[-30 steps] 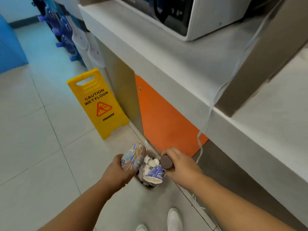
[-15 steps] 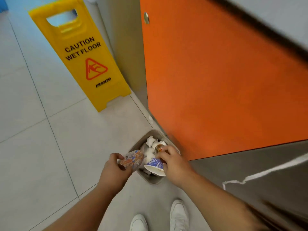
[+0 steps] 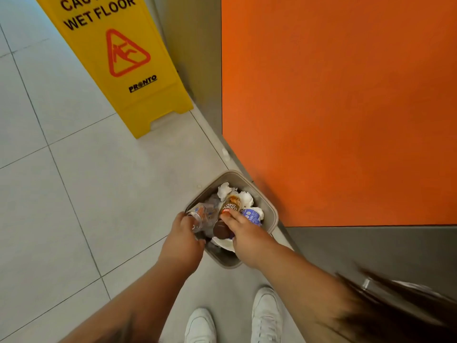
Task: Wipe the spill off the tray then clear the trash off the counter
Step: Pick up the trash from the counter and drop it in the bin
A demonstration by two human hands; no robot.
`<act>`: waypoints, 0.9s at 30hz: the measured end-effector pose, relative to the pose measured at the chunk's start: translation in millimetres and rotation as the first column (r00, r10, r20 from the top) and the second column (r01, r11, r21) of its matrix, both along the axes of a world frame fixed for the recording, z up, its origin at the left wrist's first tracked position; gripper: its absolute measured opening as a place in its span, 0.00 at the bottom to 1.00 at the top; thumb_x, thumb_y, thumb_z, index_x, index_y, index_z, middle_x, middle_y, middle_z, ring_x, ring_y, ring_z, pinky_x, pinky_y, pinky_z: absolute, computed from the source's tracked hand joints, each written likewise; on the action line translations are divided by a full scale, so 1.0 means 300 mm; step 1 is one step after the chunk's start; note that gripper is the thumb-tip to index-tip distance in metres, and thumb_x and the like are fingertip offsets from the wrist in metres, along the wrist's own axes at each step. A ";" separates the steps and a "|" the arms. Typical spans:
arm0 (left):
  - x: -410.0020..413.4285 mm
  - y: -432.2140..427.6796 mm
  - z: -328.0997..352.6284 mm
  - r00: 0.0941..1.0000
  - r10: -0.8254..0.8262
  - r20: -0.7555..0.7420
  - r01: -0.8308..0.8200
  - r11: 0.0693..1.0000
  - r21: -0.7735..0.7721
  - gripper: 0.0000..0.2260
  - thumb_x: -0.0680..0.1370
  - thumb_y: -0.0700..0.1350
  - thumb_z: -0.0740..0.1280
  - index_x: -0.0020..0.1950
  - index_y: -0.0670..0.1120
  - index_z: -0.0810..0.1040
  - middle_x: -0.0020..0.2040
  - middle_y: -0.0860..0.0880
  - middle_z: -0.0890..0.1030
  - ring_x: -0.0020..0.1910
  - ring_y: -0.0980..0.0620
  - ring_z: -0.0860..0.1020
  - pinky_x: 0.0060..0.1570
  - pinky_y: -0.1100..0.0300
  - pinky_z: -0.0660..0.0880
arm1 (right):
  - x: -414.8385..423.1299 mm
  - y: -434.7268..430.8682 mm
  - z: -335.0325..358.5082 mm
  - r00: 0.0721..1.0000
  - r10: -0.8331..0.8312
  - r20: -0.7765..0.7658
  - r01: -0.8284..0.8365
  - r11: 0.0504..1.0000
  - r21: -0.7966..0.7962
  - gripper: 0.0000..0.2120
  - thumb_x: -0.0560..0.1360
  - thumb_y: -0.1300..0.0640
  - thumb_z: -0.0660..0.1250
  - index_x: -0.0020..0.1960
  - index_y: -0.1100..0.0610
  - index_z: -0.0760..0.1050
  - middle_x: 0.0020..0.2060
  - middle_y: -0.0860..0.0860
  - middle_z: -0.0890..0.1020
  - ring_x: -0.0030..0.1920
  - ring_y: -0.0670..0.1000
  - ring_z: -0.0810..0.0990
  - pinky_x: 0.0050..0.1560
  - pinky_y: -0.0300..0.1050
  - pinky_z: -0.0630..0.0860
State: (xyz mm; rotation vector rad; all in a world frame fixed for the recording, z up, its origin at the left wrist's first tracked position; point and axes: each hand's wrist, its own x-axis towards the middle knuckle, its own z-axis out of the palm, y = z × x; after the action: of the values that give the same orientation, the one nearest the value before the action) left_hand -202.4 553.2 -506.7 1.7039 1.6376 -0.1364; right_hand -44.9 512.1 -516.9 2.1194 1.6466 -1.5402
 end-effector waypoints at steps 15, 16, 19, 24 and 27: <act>-0.044 0.028 0.280 0.972 -0.174 -0.155 0.142 0.970 -0.198 0.27 0.79 0.50 0.61 0.76 0.48 0.55 0.75 0.47 0.61 0.72 0.50 0.64 0.68 0.59 0.62 | 0.087 -0.109 0.247 0.996 -0.078 0.050 0.072 0.990 0.118 0.23 0.79 0.59 0.57 0.73 0.49 0.62 0.72 0.45 0.61 0.65 0.51 0.70 0.62 0.45 0.69; -0.053 0.023 0.326 0.971 -0.184 -0.155 0.150 0.967 -0.203 0.27 0.79 0.50 0.61 0.76 0.48 0.56 0.74 0.47 0.62 0.71 0.50 0.65 0.67 0.59 0.62 | 0.093 -0.120 0.286 0.995 -0.093 0.044 0.086 0.987 0.135 0.23 0.78 0.59 0.57 0.72 0.49 0.63 0.71 0.45 0.62 0.65 0.51 0.70 0.63 0.45 0.69; -0.078 0.014 0.473 0.959 -0.234 -0.157 0.197 0.955 -0.222 0.25 0.79 0.52 0.62 0.74 0.49 0.60 0.71 0.48 0.67 0.68 0.50 0.69 0.65 0.60 0.64 | 0.114 -0.146 0.429 0.989 -0.143 0.033 0.134 0.973 0.186 0.20 0.78 0.59 0.58 0.69 0.49 0.67 0.68 0.46 0.65 0.63 0.50 0.71 0.62 0.46 0.70; -0.076 0.004 0.760 0.916 -0.377 -0.138 0.321 0.894 -0.312 0.21 0.79 0.53 0.61 0.70 0.50 0.66 0.66 0.50 0.75 0.64 0.52 0.73 0.61 0.64 0.67 | 0.154 -0.177 0.752 0.971 -0.240 0.002 0.231 0.936 0.266 0.17 0.77 0.60 0.58 0.64 0.49 0.73 0.62 0.46 0.72 0.57 0.48 0.73 0.54 0.38 0.69; -0.053 -0.006 0.932 0.892 -0.433 -0.133 0.388 0.882 -0.268 0.20 0.79 0.53 0.61 0.70 0.50 0.67 0.64 0.50 0.76 0.62 0.52 0.74 0.59 0.64 0.68 | 0.166 -0.206 0.955 0.957 -0.288 -0.012 0.276 0.903 0.329 0.14 0.78 0.58 0.60 0.60 0.48 0.76 0.57 0.46 0.75 0.51 0.45 0.75 0.49 0.35 0.67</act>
State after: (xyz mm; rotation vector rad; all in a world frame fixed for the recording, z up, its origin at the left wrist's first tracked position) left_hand -218.2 551.4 -227.0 1.8722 1.2981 -0.6938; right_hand 4.9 450.4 -230.4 2.6444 1.7511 -1.3526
